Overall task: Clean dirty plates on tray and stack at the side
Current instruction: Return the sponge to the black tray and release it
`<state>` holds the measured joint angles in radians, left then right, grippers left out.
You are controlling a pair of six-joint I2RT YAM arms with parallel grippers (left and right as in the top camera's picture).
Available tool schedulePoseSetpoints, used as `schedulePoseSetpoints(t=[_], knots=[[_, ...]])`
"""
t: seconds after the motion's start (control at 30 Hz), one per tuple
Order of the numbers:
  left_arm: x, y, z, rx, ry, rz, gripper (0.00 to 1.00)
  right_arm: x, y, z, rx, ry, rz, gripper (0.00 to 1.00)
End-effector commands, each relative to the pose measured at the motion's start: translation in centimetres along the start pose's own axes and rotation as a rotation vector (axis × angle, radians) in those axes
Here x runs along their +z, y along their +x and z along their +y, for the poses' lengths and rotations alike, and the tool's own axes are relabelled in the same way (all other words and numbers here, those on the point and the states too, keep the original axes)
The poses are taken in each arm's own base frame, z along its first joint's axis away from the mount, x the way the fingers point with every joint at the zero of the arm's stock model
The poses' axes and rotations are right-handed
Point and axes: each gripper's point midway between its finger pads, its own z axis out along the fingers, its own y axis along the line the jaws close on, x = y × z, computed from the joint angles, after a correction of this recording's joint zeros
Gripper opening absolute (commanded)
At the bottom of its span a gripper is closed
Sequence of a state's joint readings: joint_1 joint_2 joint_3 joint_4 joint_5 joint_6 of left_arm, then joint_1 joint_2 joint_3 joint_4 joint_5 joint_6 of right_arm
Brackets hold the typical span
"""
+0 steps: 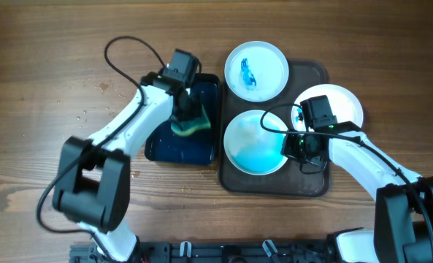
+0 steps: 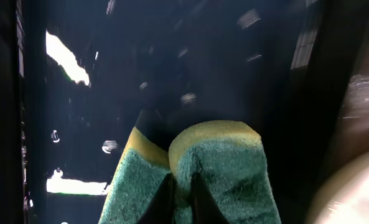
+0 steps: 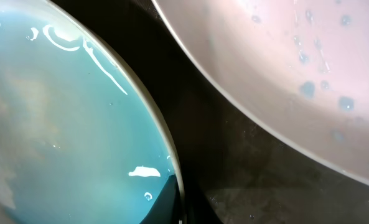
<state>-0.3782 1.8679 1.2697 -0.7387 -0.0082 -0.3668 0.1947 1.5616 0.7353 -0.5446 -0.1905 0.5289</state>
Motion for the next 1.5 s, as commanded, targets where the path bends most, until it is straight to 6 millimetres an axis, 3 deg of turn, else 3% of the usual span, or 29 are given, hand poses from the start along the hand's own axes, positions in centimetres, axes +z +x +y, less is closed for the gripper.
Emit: schedulePoseSetpoints(t=[0.0, 0.07, 0.1, 0.3, 0.57, 0.7, 0.77, 1.0, 1.47], knots=[[1.1, -0.2, 1.0, 0.013, -0.037, -0.002, 0.23, 0.9, 0.8, -2.0, 0.008, 0.083, 0.023, 0.04], [0.5, -0.5, 0.2, 0.012, 0.003, -0.011, 0.58, 0.9, 0.8, -2.0, 0.008, 0.084, 0.023, 0.04], [0.2, -0.7, -0.1, 0.011, 0.021, -0.017, 0.71, 0.9, 0.9, -2.0, 0.009, 0.084, 0.023, 0.04], [-4.6, -2.4, -1.4, 0.008, 0.11, -0.11, 1.0, 0.9, 0.9, -2.1, 0.009, 0.085, 0.025, 0.04], [-14.2, -3.2, -1.6, 0.006, 0.198, -0.308, 1.0, 0.9, 0.9, -2.0, 0.009, 0.085, 0.025, 0.04], [-17.3, -2.7, 0.0, -0.023, 0.203, -0.356, 1.0, 0.9, 0.9, -2.1, 0.009, 0.085, 0.025, 0.04], [-18.6, -2.0, 1.8, -0.059, 0.188, -0.362, 1.0, 0.9, 0.9, -2.0, 0.009, 0.085, 0.025, 0.04], [-18.8, 0.5, 6.0, -0.153, 0.115, -0.271, 1.0, 0.9, 0.9, -2.0, 0.009, 0.085, 0.024, 0.04], [-18.6, 1.2, 6.2, -0.156, 0.104, -0.244, 1.0, 0.9, 0.8, -2.0, 0.009, 0.083, 0.022, 0.04]])
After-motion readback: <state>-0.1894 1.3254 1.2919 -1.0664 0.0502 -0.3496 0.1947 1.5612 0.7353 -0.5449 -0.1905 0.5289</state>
